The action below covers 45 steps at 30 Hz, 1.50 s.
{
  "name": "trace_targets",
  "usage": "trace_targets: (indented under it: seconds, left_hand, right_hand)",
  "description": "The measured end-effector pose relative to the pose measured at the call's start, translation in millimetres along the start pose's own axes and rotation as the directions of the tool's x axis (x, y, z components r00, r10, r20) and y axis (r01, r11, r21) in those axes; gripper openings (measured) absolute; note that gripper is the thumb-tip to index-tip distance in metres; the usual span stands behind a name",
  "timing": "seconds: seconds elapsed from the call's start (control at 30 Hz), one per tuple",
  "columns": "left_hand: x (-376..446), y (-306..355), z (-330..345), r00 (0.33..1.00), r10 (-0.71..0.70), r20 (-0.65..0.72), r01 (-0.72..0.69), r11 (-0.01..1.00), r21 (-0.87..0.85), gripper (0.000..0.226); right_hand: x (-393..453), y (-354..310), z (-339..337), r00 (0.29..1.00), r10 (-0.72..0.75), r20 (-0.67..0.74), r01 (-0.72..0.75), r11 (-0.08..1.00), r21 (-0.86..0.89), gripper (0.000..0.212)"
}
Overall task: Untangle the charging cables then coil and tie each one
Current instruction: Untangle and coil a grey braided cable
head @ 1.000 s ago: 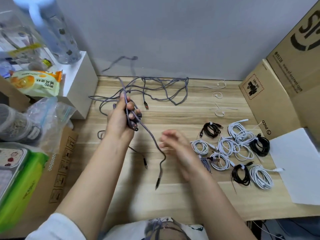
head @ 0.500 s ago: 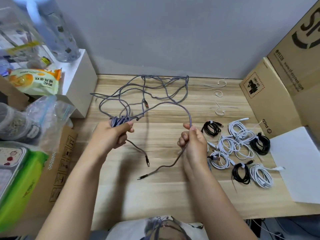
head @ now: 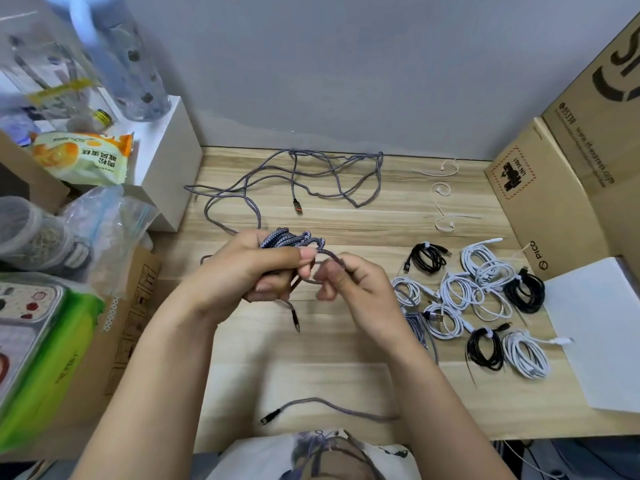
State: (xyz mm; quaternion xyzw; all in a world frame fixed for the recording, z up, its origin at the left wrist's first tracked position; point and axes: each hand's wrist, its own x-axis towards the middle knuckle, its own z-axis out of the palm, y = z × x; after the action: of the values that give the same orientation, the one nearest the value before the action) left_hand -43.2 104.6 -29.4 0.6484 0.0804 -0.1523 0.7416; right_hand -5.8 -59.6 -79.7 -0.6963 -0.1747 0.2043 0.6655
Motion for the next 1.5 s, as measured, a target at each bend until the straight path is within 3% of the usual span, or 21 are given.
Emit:
trace_targets:
  seconds: [0.07,0.17,0.23,0.3,0.37,0.43,0.5,0.57,0.63,0.67,0.73,0.87,0.97,1.07,1.17,1.23,1.33,1.4,1.5]
  left_hand:
    - [1.9,-0.4,1.6,1.000,-0.003,-0.008,0.003,0.999,-0.049,0.020]
    - [3.8,-5.3,3.8,1.000,-0.004,0.028,0.007,0.994,-0.111,0.025]
    - [2.1,-9.8,5.9,0.987,0.000,0.159,0.015,0.996,-0.093,0.033]
    - [-2.0,-13.2,11.4,0.931,-0.010,0.366,0.028,0.999,-0.044,0.040]
    - [-7.0,-12.3,18.4,0.882,0.063,0.467,-0.023,0.996,-0.090,0.039]
    - [-9.5,-8.7,21.9,0.887,0.187,0.423,-0.076,0.961,-0.265,0.041]
    - [-8.0,-0.8,20.6,0.858,0.322,0.399,-0.068,0.843,-0.534,0.031]
    - [-3.1,11.8,16.8,0.788,0.474,0.392,0.057,0.577,-0.814,0.026]
    - [4.3,23.3,10.8,0.845,0.493,0.206,-0.001,0.386,-0.922,0.027]
    - [8.8,26.0,10.7,0.885,0.456,0.095,-0.087,0.362,-0.928,0.029]
    - [17.2,29.0,16.0,0.929,0.351,-0.119,-0.277,0.445,-0.852,0.034]
    - [38.2,15.3,37.5,0.877,0.297,-0.378,-0.471,0.684,-0.557,0.019]
    - [43.8,0.0,39.7,0.843,0.335,-0.420,-0.502,0.770,-0.394,0.013]
    - [42.2,-5.8,35.4,0.815,0.341,-0.469,-0.523,0.782,-0.340,0.016]
    - [41.7,-10.6,28.4,0.771,0.329,-0.545,-0.540,0.792,-0.285,0.020]
    - [41.6,-11.1,24.0,0.743,0.333,-0.580,-0.553,0.794,-0.252,0.020]
    - [43.0,-10.5,15.4,0.711,0.277,-0.646,-0.573,0.761,-0.303,0.024]
    - [45.0,-14.8,6.5,0.710,0.254,-0.657,-0.563,0.765,-0.313,0.026]
    - [44.8,-22.7,0.1,0.782,0.252,-0.570,-0.397,0.906,-0.145,0.023]
  right_hand:
    - [-3.4,-2.1,-5.8,1.000,0.007,-0.024,-0.005,0.998,0.062,0.023]
    - [-3.6,-8.1,-8.1,0.992,-0.095,-0.086,0.105,0.987,0.125,0.034]
    - [-3.1,-15.7,-8.5,0.972,-0.163,-0.168,0.181,0.979,0.097,0.036]
    - [-3.4,-25.0,-10.2,0.946,-0.220,-0.237,0.239,0.969,0.054,0.032]
    - [-3.8,-31.4,-10.3,0.929,-0.241,-0.281,0.262,0.964,0.038,0.026]
    - [-2.3,-33.4,-8.3,0.948,-0.199,-0.248,0.217,0.975,0.046,0.025]
    - [-1.8,-34.3,-4.9,0.989,-0.085,-0.122,0.095,0.992,0.078,0.032]
    - [-5.1,-33.4,-4.5,0.995,0.075,0.070,-0.081,0.992,0.093,0.039]
    - [-10.9,-34.0,-3.1,0.951,0.193,0.243,-0.203,0.979,0.017,0.040]
    - [-14.1,-35.9,-1.7,0.929,0.225,0.293,-0.232,0.973,-0.011,0.038]
    - [-16.3,-39.3,0.6,0.912,0.256,0.321,-0.253,0.966,-0.049,0.036]
    - [-16.4,-32.9,4.6,0.932,0.258,0.255,-0.204,0.954,-0.218,0.033]
    - [-19.0,-28.3,2.0,0.925,0.297,0.238,-0.216,0.924,-0.315,0.025]
    - [-20.7,-34.3,-3.3,0.900,0.328,0.287,-0.300,0.944,-0.139,0.027]
    - [-21.9,-38.8,-4.7,0.897,0.293,0.330,-0.343,0.933,0.104,0.043]
    - [-21.5,-36.5,-4.0,0.909,0.242,0.340,-0.311,0.935,0.167,0.049]
    - [-21.1,-31.3,-3.4,0.940,0.145,0.310,-0.202,0.966,0.162,0.041]
    - [-21.7,-30.9,-3.1,0.947,0.090,0.309,-0.133,0.984,0.121,0.038]
    - [-22.6,-36.1,-3.5,0.920,0.062,0.387,-0.139,0.975,0.174,0.034]
